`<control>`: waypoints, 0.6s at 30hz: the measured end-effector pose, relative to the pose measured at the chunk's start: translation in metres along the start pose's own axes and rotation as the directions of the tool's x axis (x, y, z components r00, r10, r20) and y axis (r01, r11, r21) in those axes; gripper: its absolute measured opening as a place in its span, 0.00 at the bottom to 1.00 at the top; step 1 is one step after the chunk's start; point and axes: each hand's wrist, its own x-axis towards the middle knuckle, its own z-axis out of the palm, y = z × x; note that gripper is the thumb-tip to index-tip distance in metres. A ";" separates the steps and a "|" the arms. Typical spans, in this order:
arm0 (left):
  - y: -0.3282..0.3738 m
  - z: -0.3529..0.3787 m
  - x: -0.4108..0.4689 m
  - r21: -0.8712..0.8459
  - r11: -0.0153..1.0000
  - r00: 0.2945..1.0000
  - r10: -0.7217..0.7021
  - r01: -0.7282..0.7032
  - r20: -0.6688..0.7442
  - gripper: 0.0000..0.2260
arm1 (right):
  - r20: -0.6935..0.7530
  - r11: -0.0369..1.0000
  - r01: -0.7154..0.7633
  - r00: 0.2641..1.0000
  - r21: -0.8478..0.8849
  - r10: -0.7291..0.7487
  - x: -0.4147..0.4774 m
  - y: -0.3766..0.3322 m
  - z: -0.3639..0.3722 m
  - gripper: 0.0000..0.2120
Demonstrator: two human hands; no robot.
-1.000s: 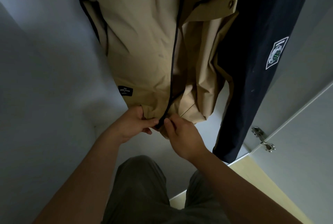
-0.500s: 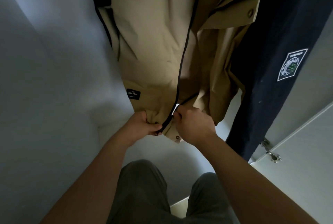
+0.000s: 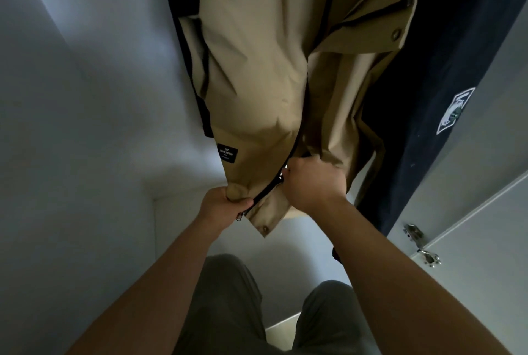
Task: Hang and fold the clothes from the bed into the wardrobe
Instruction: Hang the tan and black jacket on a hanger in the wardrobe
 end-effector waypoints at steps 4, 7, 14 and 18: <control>0.014 0.011 -0.009 0.384 0.918 0.965 0.183 -0.100 -0.188 0.28 | 0.055 0.998 0.057 0.997 -0.009 -0.057 -0.013 -0.009 0.006 0.11; 0.022 0.024 -0.024 0.621 0.715 0.816 0.542 -0.321 -0.202 0.24 | 0.067 0.998 0.057 0.996 0.004 -0.058 -0.014 -0.014 0.007 0.13; 0.015 0.047 -0.032 0.541 0.737 0.862 0.505 -0.405 -0.043 0.04 | 0.094 0.996 0.058 0.994 0.062 -0.063 -0.012 -0.016 0.007 0.14; -0.005 0.044 -0.030 0.517 0.764 0.852 0.510 -0.387 -0.116 0.05 | 0.040 1.000 -0.014 0.999 0.018 0.013 -0.001 -0.009 -0.003 0.09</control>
